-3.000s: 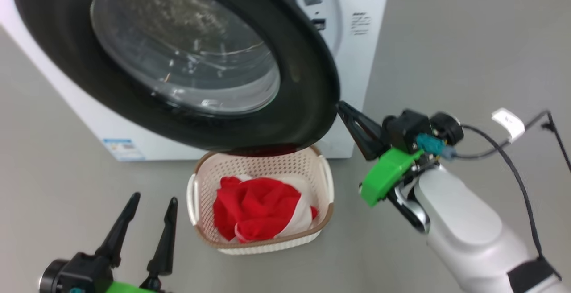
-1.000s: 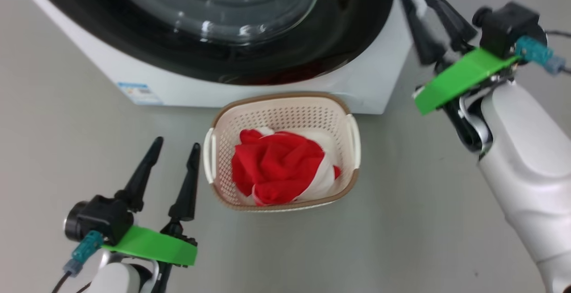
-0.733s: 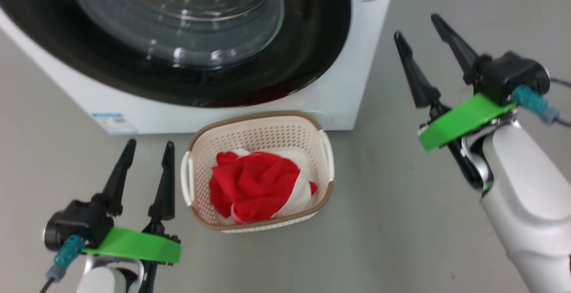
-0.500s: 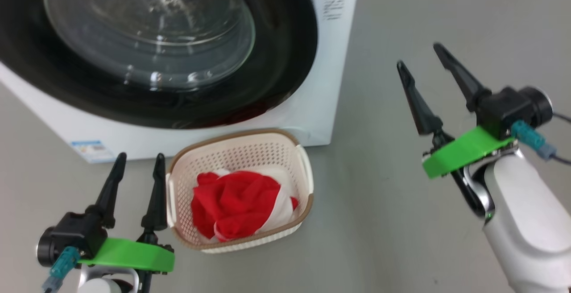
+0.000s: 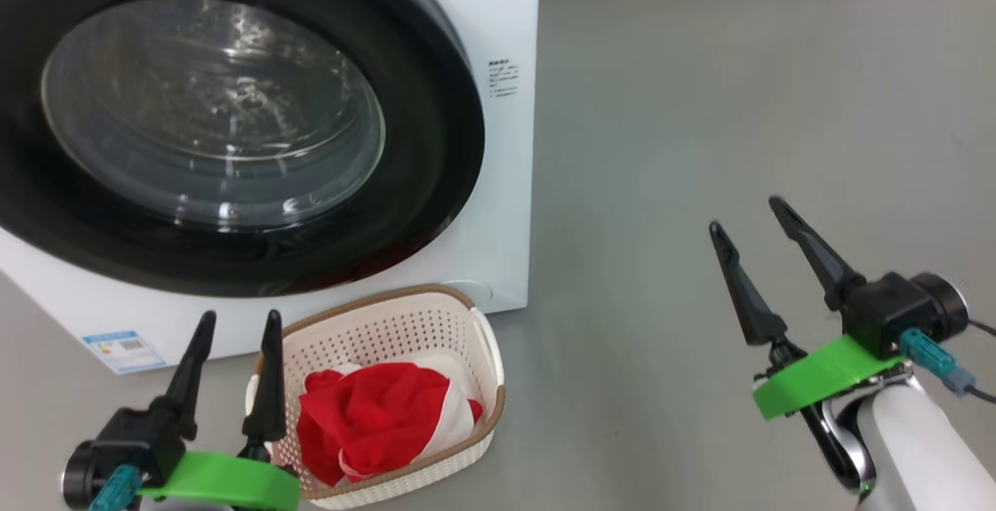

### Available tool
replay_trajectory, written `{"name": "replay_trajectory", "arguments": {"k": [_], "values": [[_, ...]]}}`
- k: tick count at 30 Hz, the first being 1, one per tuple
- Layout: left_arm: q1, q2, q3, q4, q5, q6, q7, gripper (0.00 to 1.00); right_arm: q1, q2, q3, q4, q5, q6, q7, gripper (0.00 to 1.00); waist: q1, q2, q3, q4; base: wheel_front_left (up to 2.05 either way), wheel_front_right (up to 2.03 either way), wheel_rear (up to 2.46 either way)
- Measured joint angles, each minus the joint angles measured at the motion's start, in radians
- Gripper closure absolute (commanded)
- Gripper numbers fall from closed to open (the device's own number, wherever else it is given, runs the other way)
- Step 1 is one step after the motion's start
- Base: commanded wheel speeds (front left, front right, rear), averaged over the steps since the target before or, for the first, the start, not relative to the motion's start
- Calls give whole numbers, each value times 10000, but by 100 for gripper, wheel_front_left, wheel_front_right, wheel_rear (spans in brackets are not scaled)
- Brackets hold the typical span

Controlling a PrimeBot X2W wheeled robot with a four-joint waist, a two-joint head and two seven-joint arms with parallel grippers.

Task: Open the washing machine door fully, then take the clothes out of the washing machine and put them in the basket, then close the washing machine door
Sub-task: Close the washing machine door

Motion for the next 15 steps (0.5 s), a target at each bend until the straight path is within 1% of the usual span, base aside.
{"name": "replay_trajectory", "arguments": {"k": [4, 8, 15], "values": [[218, -2, 98, 36, -161, 10, 0, 0, 552, 21, -303, -167, -4, 0, 0, 0, 0, 0, -215, -145, 0, 0, 0], [657, -2, 163, -40, -58, 100, 0, 0, 1096, 75, -575, -357, -4, -2, 0, 0, 0, 0, -386, -229, 0, 0, 0], [1215, 0, 360, -284, 109, 100, 0, 0, 1825, 217, -1070, -723, -92, -2, 0, 0, 0, 0, -651, -168, 0, 0, 0]]}}
